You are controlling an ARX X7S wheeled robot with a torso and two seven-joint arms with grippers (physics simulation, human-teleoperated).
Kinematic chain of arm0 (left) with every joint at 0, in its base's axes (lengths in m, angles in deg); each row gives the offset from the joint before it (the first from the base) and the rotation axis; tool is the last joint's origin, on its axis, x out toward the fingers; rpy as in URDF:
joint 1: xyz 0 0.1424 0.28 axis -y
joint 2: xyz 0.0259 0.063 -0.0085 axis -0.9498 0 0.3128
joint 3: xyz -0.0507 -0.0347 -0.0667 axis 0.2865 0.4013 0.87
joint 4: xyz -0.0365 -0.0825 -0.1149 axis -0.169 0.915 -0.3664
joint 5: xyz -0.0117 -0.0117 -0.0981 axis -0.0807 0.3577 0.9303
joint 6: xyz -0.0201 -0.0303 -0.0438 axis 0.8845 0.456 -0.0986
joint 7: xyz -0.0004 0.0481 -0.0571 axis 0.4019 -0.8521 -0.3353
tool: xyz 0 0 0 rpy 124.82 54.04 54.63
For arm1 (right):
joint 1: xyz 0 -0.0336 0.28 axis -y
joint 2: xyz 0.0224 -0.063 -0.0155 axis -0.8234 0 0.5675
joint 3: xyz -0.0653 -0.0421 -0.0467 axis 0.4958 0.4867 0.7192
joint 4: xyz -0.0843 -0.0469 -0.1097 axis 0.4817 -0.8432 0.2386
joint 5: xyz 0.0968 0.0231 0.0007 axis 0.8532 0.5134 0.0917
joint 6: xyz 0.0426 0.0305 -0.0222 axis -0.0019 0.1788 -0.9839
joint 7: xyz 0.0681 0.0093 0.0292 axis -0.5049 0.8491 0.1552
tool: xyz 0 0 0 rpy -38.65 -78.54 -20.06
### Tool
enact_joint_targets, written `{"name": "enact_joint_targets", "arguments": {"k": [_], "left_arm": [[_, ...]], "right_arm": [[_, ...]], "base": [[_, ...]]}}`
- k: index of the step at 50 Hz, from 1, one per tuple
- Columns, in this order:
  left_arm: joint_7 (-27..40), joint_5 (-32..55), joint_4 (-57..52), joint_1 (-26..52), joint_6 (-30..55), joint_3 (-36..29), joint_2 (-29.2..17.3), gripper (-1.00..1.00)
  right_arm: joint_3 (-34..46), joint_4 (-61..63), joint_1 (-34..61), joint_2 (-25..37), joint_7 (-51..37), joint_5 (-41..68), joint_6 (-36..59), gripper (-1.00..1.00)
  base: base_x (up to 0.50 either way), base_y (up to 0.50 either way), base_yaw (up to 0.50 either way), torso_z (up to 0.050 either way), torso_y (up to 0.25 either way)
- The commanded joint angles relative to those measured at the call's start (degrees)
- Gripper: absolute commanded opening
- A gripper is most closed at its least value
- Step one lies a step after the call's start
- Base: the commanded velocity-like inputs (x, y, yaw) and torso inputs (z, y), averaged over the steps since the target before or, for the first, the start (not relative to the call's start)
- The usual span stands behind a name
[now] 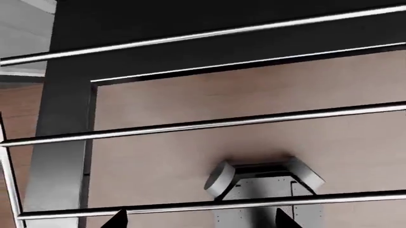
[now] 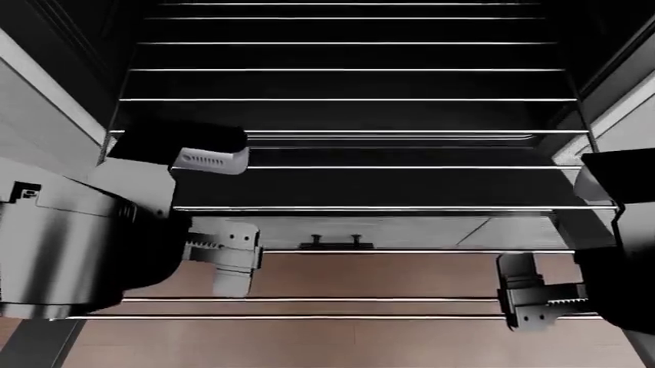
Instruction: Fully slide the bottom oven rack out.
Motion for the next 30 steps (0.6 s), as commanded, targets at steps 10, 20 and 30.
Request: {"name": "enact_joint_targets", "arguments": {"k": [10, 20, 30], "left_arm": [[-0.48, 1.09, -12.57, -33.62, 17.10, -29.20, -2.91, 1.00], [-0.28, 2.21, -16.59, -34.53, 15.94, -33.12, -4.36, 1.00], [-1.30, -0.22, -19.48, -37.64, 16.20, -38.33, -9.15, 1.00]], "right_arm": [[17.73, 10.07, -23.49, 5.35, -5.14, 6.67, 4.68, 1.00], [21.66, 13.01, -23.83, 8.06, -6.32, 10.21, 8.21, 1.00], [32.63, 15.83, -18.99, 10.76, -7.92, 11.13, 13.57, 1.00]], "base": [[0.00, 0.00, 0.00, 0.000, -0.047], [-0.01, 0.00, 0.00, 0.000, -0.047], [-0.01, 0.00, 0.00, 0.000, -0.045]]}}
